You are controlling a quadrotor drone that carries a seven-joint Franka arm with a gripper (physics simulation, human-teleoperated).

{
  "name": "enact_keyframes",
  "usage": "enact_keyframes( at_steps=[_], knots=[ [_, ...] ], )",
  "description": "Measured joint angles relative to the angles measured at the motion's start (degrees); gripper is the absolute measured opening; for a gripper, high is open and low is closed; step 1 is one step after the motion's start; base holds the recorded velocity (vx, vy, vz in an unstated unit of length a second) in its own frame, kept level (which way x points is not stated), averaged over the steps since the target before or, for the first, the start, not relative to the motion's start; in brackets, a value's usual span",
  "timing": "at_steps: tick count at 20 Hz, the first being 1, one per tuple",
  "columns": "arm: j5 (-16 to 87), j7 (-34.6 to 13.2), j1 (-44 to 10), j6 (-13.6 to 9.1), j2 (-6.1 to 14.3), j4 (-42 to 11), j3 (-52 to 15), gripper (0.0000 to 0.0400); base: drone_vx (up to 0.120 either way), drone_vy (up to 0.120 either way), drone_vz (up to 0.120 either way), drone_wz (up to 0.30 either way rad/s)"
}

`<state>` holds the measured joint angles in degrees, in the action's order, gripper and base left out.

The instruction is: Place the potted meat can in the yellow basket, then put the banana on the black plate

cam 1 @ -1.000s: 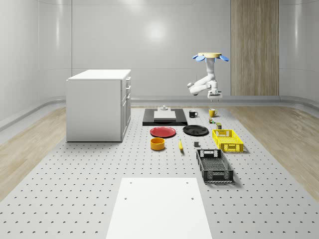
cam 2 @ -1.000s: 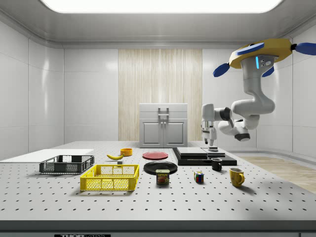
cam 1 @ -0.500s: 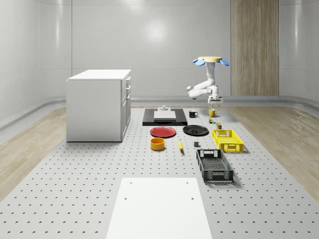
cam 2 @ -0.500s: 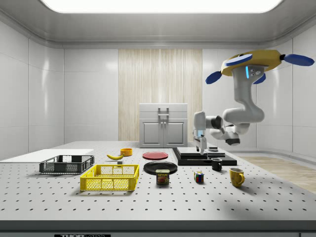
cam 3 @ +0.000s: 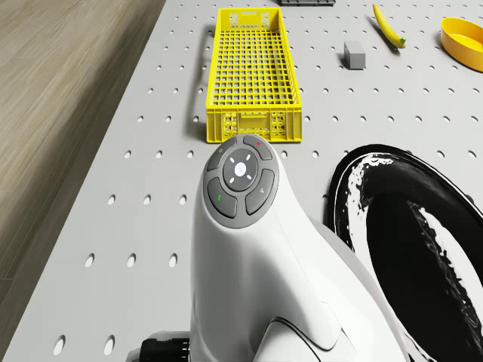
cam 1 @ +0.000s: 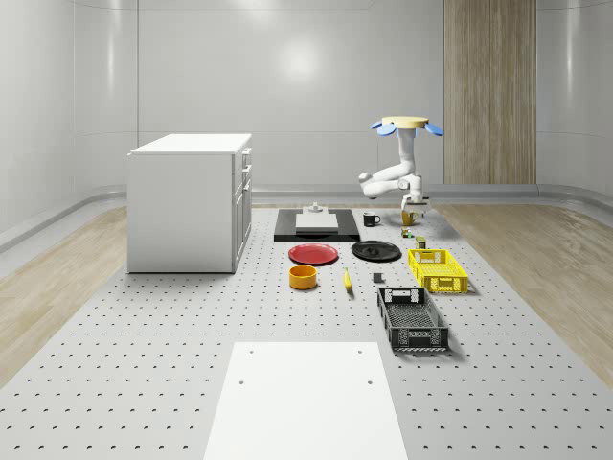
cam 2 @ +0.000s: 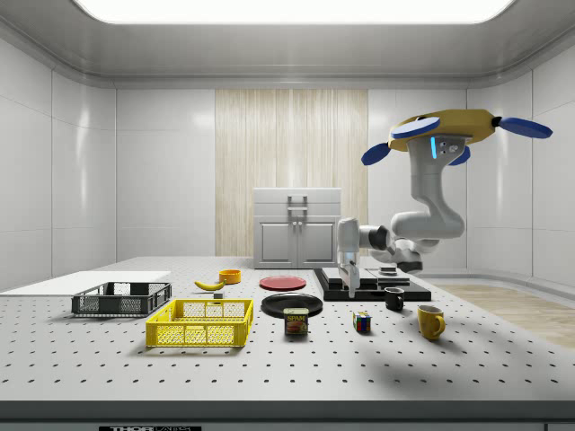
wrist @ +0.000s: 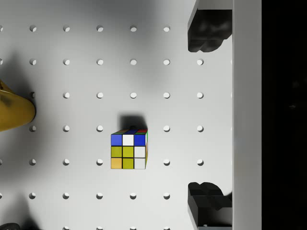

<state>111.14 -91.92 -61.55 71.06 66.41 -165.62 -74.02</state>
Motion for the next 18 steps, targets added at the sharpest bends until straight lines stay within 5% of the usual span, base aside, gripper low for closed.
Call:
enact_keyframes(
  at_steps=[3,18],
  knots=[
    [-0.4,-0.3,-0.3,0.8,0.9,0.1,-0.3,0.0400,0.120,0.000,-0.093,0.000],
    [-2.5,-1.5,-1.6,4.4,4.8,0.3,-1.4,0.0400,0.120,-0.027,0.000,0.000]
  ],
)
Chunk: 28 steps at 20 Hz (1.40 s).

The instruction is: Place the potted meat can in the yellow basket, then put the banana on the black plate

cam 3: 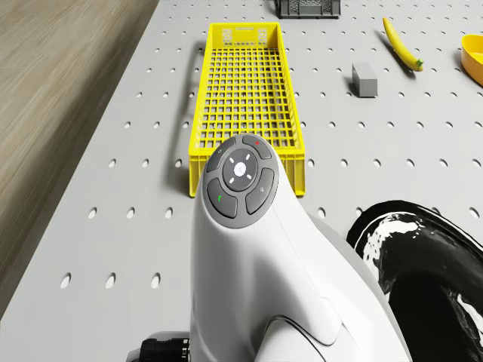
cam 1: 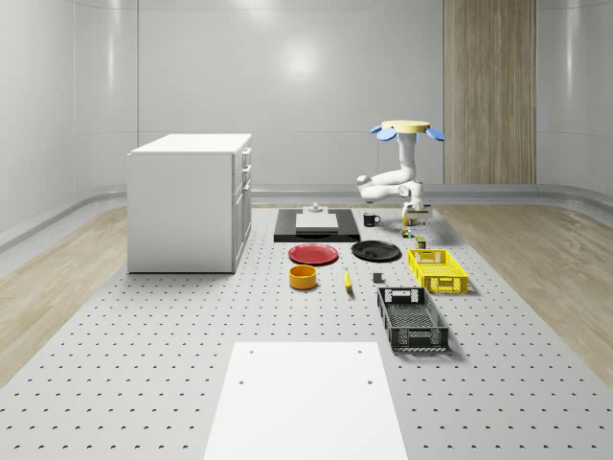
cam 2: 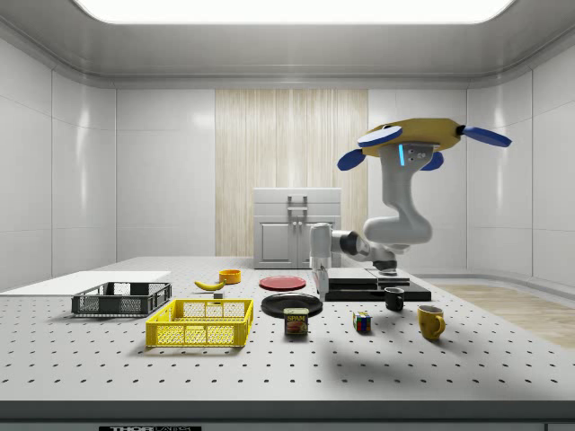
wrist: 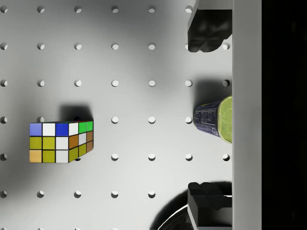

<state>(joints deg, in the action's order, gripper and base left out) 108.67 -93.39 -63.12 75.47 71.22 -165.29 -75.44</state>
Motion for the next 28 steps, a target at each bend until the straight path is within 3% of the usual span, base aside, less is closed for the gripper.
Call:
enact_keyframes(
  at_steps=[11,16,28],
  knots=[
    [-1.3,-0.7,-0.7,2.4,2.6,0.2,-0.7,0.0400,0.120,0.000,0.000,0.000],
    [-1.8,-1.0,-1.0,3.4,3.7,0.2,-0.9,0.0400,0.120,0.000,-0.088,0.000],
    [4.1,-0.5,-1.3,8.8,7.0,1.8,5.9,0.0400,0.003,0.000,0.000,0.000]
  ],
)
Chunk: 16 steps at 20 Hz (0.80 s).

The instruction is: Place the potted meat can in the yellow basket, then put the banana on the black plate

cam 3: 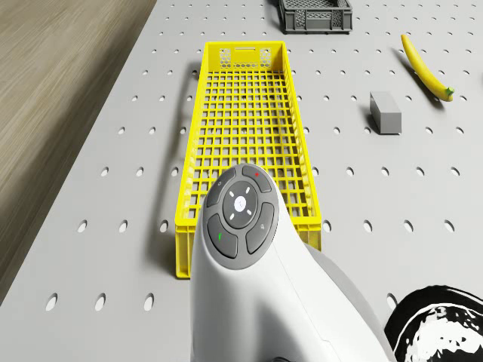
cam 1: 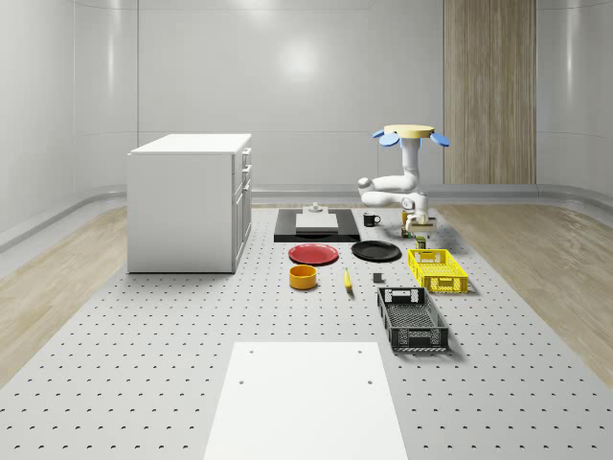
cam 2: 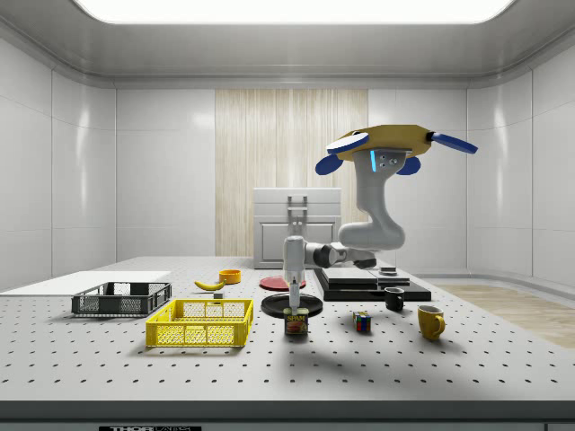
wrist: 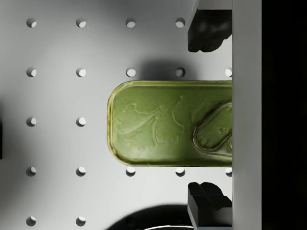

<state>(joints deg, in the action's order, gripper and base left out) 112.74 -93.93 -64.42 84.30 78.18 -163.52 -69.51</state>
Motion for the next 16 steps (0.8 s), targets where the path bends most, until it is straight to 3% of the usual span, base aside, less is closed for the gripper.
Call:
enact_keyframes(
  at_steps=[12,16],
  knots=[
    [3.0,0.6,-0.1,3.0,1.6,1.3,3.6,0.0400,0.000,0.000,0.000,0.000],
    [3.5,0.6,-0.2,3.5,1.9,1.5,4.1,0.0305,0.000,0.000,0.000,0.000]
  ],
)
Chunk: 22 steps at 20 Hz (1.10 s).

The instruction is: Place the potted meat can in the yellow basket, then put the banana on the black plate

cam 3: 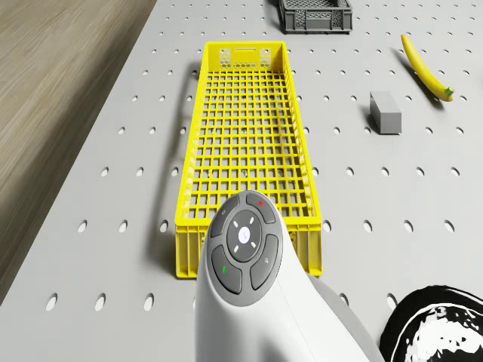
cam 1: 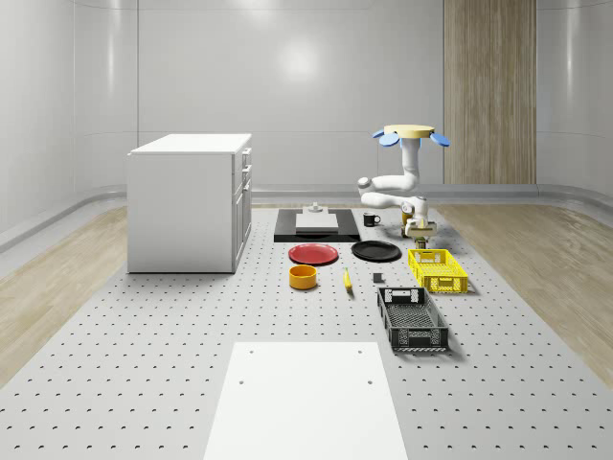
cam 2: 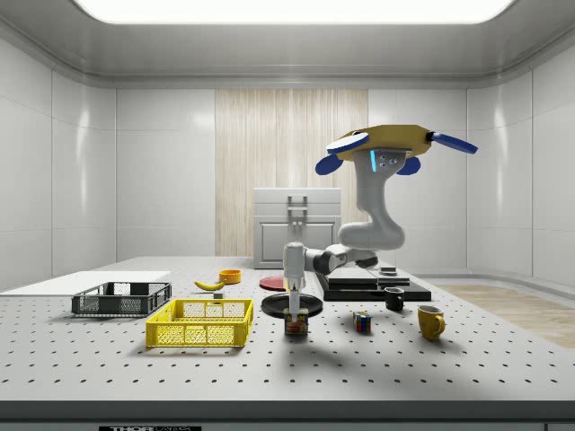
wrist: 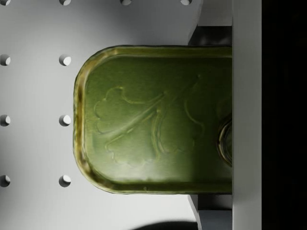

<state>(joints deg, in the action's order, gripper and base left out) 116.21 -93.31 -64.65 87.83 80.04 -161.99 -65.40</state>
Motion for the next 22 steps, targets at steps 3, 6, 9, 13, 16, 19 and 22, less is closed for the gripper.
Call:
enact_keyframes(
  at_steps=[3,6,9,13,16,19,22],
  knots=[
    [0.2,-0.1,-0.1,0.2,0.2,0.1,0.2,0.0286,0.000,0.000,0.000,0.000],
    [0.0,0.2,-0.1,0.1,0.2,0.0,-0.1,0.0287,0.000,0.000,0.000,0.000],
    [-1.3,0.2,0.0,-0.6,0.2,-0.5,-1.6,0.0289,0.000,0.000,0.000,0.000],
    [-3.7,-0.3,0.1,-1.7,0.2,-1.3,-4.1,0.0289,0.000,0.000,0.120,0.000],
    [-4.8,-0.6,0.1,-2.1,0.2,-1.6,-5.3,0.0289,0.000,0.000,0.120,0.000],
    [-5.5,-0.7,0.0,-2.2,0.4,-1.7,-6.0,0.0289,0.120,0.000,0.120,0.000],
    [-5.9,-0.9,0.0,-2.1,0.5,-1.8,-6.3,0.0289,0.120,0.000,0.053,0.000]
  ],
)
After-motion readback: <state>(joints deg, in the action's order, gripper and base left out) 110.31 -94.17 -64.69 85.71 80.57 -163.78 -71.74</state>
